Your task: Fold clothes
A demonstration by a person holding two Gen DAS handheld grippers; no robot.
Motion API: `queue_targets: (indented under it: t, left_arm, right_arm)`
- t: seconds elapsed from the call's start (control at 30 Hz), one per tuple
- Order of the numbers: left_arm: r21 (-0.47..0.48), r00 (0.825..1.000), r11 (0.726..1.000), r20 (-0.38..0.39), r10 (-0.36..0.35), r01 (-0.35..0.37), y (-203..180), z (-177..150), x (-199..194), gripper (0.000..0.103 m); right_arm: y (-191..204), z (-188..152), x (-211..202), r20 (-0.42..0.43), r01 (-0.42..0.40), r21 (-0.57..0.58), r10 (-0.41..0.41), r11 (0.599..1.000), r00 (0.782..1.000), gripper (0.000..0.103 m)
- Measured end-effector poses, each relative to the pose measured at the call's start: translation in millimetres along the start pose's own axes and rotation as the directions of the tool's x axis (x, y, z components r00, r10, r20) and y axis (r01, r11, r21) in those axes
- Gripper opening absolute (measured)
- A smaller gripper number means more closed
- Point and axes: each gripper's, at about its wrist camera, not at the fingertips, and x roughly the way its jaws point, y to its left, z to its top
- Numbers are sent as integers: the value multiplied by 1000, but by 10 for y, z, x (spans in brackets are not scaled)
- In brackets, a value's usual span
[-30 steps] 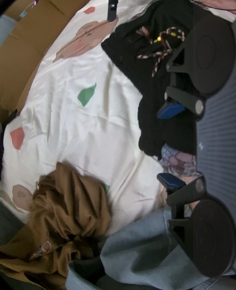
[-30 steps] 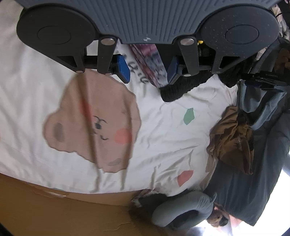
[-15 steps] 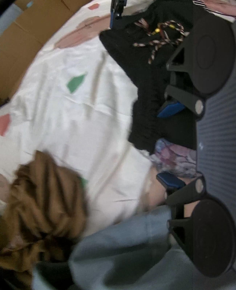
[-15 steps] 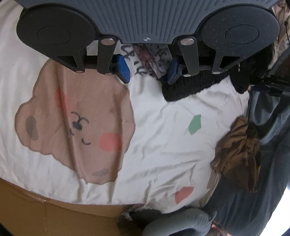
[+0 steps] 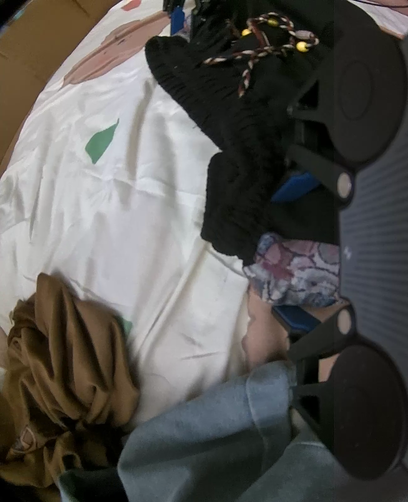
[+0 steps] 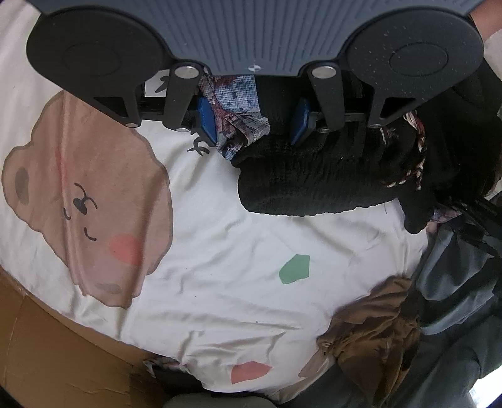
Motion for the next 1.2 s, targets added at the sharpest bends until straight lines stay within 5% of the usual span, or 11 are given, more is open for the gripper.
queue_targets:
  t: [0.13,0.27,0.4,0.53,0.8,1.2]
  left_arm:
    - [6,1000,1000,1,-17,17,0,13,-15,70]
    - [17,998,998,8,-55,55,-44,22,-63,46]
    - [39,997,997,16,-73,72,-132,24,-124,19]
    - [63,998,996,20,-58,57,-198,84,-242,14]
    - [129,993,990,87,-74,62,-482,365,-455,14]
    - [279,970,948,137,-199,155,-1144,828,-519,13]
  right_arm:
    - [24,26,28,-10,19,-31,-20,999,1000,62]
    - [94,12,59,0,46,-64,-46,997,999,64]
    - [171,-28,27,27,82,-104,-79,991,996,37]
    - [184,-40,-87,33,87,-76,-85,993,996,15]
    - [67,-217,-579,107,122,22,-123,992,987,13]
    - [-365,-724,-1327,146,157,257,-199,954,969,12]
